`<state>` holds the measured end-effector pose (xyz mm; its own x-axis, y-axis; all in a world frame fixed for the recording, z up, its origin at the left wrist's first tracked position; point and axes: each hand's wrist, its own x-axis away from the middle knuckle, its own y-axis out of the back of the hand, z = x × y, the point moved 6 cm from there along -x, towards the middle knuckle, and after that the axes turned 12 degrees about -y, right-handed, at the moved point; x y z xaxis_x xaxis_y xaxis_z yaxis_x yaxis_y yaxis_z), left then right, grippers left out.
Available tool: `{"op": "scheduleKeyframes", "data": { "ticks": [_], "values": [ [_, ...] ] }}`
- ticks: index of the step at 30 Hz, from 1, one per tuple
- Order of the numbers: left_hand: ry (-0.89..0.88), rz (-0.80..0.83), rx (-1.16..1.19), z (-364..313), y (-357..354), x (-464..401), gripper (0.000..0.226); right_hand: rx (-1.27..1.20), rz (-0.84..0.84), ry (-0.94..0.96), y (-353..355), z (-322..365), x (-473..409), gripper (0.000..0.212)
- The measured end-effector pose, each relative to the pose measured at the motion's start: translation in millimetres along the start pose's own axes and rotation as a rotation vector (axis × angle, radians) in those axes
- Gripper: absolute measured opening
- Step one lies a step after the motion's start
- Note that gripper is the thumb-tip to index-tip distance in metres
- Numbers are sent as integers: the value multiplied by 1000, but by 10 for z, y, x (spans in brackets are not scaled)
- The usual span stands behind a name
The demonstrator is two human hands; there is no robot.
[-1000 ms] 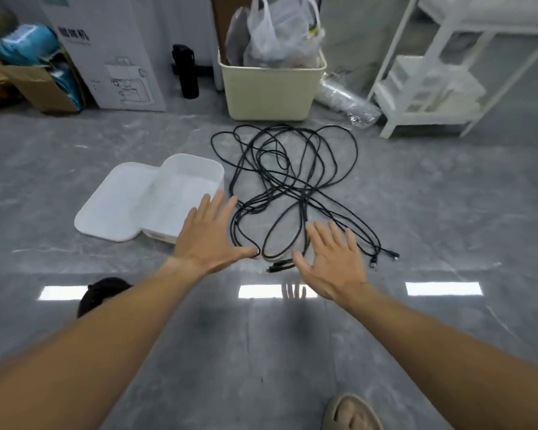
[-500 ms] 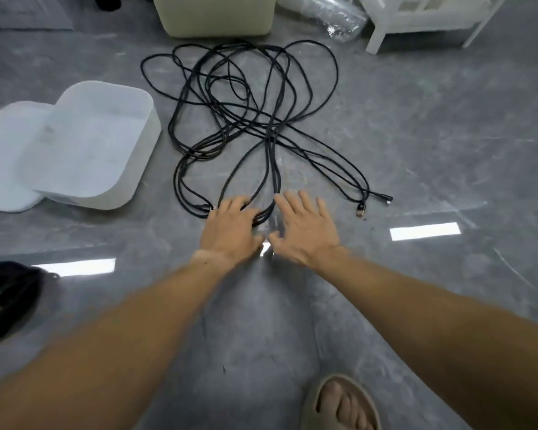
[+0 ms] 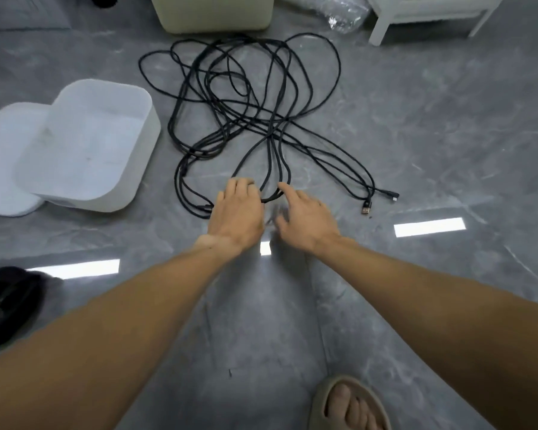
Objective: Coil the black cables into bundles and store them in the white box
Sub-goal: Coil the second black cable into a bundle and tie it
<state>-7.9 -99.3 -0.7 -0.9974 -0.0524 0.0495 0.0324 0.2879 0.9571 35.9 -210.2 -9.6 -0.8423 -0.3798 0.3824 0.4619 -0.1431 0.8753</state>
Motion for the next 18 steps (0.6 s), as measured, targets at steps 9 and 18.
{"op": "scheduleKeyframes", "data": {
  "ticks": [9, 18],
  "values": [
    [-125, -132, 269, -398, 1884, -183, 10, -270, -223, 126, 1876, 718, 341, 29],
    [-264, -421, 172, -1040, 4587, 19, 14, -323, -527, 357, 4280, 1657, 1373, 22]
  ]
}}
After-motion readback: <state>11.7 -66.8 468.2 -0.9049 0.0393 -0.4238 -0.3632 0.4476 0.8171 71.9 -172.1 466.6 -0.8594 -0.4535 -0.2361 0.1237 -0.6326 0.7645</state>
